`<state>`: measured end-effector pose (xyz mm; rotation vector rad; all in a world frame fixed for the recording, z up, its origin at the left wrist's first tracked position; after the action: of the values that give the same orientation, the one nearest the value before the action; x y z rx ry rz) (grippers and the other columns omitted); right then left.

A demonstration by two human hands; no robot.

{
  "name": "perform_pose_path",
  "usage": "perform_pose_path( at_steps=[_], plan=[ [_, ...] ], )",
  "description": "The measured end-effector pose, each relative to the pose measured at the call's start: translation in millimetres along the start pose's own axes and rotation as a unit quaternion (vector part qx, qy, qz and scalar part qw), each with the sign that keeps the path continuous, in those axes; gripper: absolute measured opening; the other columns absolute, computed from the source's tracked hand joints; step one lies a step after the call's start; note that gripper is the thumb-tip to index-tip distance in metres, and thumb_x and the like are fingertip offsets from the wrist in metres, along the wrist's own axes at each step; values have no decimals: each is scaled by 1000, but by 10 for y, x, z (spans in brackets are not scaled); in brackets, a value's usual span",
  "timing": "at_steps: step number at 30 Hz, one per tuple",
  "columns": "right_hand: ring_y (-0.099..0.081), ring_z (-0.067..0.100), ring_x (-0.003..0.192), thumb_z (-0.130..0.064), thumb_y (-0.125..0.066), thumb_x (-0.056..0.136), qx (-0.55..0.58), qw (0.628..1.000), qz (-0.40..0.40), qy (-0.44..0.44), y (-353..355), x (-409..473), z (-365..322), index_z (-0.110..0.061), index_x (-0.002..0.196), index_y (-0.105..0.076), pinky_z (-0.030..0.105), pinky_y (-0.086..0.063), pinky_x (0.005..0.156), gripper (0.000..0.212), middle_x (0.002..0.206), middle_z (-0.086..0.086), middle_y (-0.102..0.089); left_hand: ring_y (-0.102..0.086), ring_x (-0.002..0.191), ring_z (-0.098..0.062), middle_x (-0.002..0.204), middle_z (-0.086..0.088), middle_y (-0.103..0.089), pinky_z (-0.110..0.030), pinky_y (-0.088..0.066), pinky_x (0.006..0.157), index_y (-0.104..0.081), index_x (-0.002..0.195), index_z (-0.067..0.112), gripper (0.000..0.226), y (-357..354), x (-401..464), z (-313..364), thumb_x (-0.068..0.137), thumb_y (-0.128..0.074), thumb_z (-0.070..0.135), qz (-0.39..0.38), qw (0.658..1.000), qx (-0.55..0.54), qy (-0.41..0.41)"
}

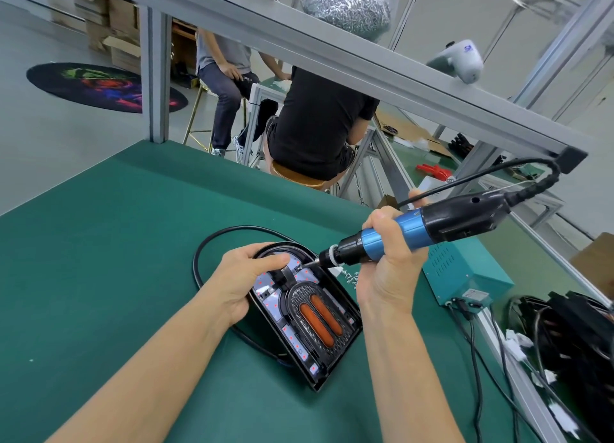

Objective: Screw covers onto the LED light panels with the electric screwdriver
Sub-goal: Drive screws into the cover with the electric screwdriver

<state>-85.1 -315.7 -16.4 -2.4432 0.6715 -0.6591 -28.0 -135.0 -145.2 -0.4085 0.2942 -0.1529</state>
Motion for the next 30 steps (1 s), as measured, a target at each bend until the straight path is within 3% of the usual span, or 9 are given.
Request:
perform_pose_path(
  at_steps=[3, 7, 12, 16, 19, 24, 27, 30],
  plan=[
    [-44, 17, 71, 2, -63, 72, -45, 997, -53, 43, -111, -29, -75, -36, 91, -67, 33, -39, 77, 42, 69, -1, -46, -64, 92, -30, 104, -22, -70, -49, -46, 99, -68, 102, -1, 26, 19, 4, -5, 76, -70, -3, 13, 1000, -1, -13],
    [-48, 8, 66, 2, -62, 73, -77, 991, -92, 63, -204, -58, -78, -39, 75, -71, 25, -43, 70, 42, 69, -6, -50, -66, 82, -22, 89, -9, -74, -38, -51, 87, -71, 93, 5, 19, -14, -4, 36, 75, -73, -1, 28, 998, 8, -50],
    [-52, 8, 71, 3, -60, 73, -90, 980, -171, 38, -259, -85, -55, -37, 76, -73, 19, -47, 73, 42, 71, -10, -53, -67, 77, -21, 84, -8, -74, -35, -53, 81, -72, 88, 6, 16, 22, -10, 38, 75, -73, -2, 41, 997, 0, -60],
    [-57, 19, 86, 6, -62, 72, -84, 974, -205, -34, -138, 35, 8, -23, 104, -57, 29, -46, 90, 44, 75, -3, -59, -68, 67, -16, 78, -7, -74, -28, -54, 68, -72, 85, 6, 15, 40, -38, 13, 75, -71, -4, 48, 997, -20, -57],
    [-60, 20, 84, 8, -62, 71, -50, 983, -174, -45, -52, 77, -15, -18, 110, -53, 31, -48, 91, 48, 76, -2, -61, -68, 68, -16, 79, -7, -74, -29, -54, 69, -72, 86, 6, 15, 32, -37, 29, 75, -72, -4, 49, 997, -10, -66],
    [-55, 14, 72, 10, -61, 72, -12, 995, -100, 10, 36, -25, 10, -18, 112, -51, 23, -50, 78, 49, 73, -3, -56, -66, 76, -25, 85, -12, -74, -38, -54, 82, -72, 83, 7, 13, 16, -42, 61, 75, -73, -3, 68, 994, 19, -85],
    [-53, 15, 72, 9, -61, 72, -42, 990, -129, 38, -74, -69, -23, -27, 102, -61, 25, -49, 77, 47, 72, -4, -56, -67, 76, -24, 86, -11, -74, -37, -53, 82, -72, 86, 7, 13, 27, -43, 57, 75, -73, -2, 62, 994, 23, -85],
    [-50, 13, 71, 3, -63, 71, -86, 987, -133, 40, -151, -24, -44, -27, 67, -65, 24, -46, 72, 30, 70, -7, -55, -68, 74, -18, 85, -7, -75, -32, -52, 77, -72, 89, 6, 14, 23, -54, 73, 76, -73, 0, 51, 994, 30, -90]
  ],
)
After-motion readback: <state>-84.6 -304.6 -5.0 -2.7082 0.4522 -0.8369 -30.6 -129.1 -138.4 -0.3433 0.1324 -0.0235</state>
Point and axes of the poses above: each hand's wrist, its own x-axis towards the middle knuckle, its own y-axis out of the back of the hand, z = x × y, the point moved 10 cm from there along x, towards the middle knuckle
